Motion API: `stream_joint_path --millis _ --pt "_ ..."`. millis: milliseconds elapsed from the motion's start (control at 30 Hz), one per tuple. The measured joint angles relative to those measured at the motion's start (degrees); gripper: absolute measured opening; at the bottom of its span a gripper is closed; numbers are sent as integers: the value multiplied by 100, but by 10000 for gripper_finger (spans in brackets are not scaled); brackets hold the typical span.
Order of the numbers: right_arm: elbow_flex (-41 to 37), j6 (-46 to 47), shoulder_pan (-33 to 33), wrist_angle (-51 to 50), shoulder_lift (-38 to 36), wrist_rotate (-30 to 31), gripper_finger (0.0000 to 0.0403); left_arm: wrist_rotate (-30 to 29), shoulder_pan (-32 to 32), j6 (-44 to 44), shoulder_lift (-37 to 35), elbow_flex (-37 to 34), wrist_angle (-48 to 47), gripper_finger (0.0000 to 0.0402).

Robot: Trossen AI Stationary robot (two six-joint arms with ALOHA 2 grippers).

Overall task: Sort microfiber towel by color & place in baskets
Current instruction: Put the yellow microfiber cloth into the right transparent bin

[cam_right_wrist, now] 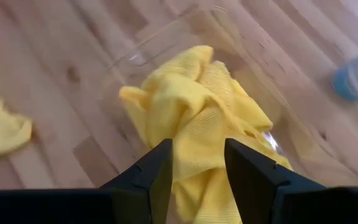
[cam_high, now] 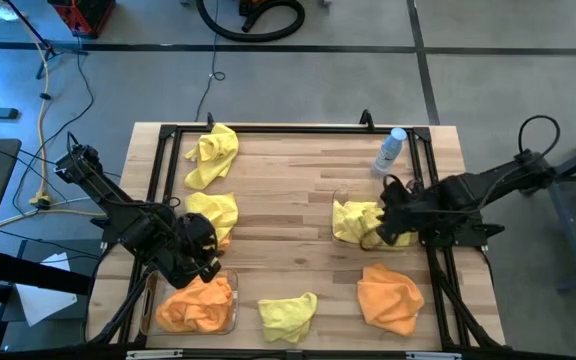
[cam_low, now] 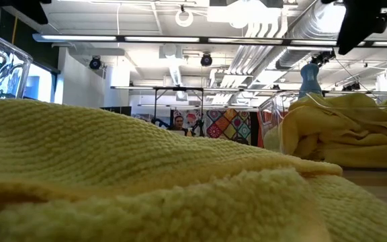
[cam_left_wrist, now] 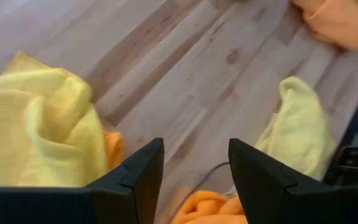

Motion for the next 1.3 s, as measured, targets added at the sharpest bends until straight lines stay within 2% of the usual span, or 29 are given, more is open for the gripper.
stream_joint_path --millis 100,200,267,433,567,767,1033,1200,1300 --pt "-397 -33 508 345 -451 85 104 -1 2 45 0 0 408 170" --pt "-825 -25 1011 787 -975 219 37 4 73 258 6 0 848 170" --pt "-1046 -165 1261 1061 -1303 270 11 5 155 366 25 0 1061 170" --pt "-1396 -684 1531 1513 -1773 570 36 50 539 559 235 0 1207 170" --pt "-1477 -969 1508 1473 -1793 563 38 427 949 667 511 0 1190 170" --pt "-1487 -879 1508 1466 -1696 614 39 916 1616 649 779 0 1010 170" --pt "-1487 -770 1506 1464 -1654 861 39 1064 2673 637 745 0 -59 170" --pt "-1487 -486 1506 1464 -1654 1019 39 1543 3376 767 755 0 -711 170" --pt "-1487 -455 1506 1464 -1654 1072 39 1632 3695 898 851 0 -951 170"
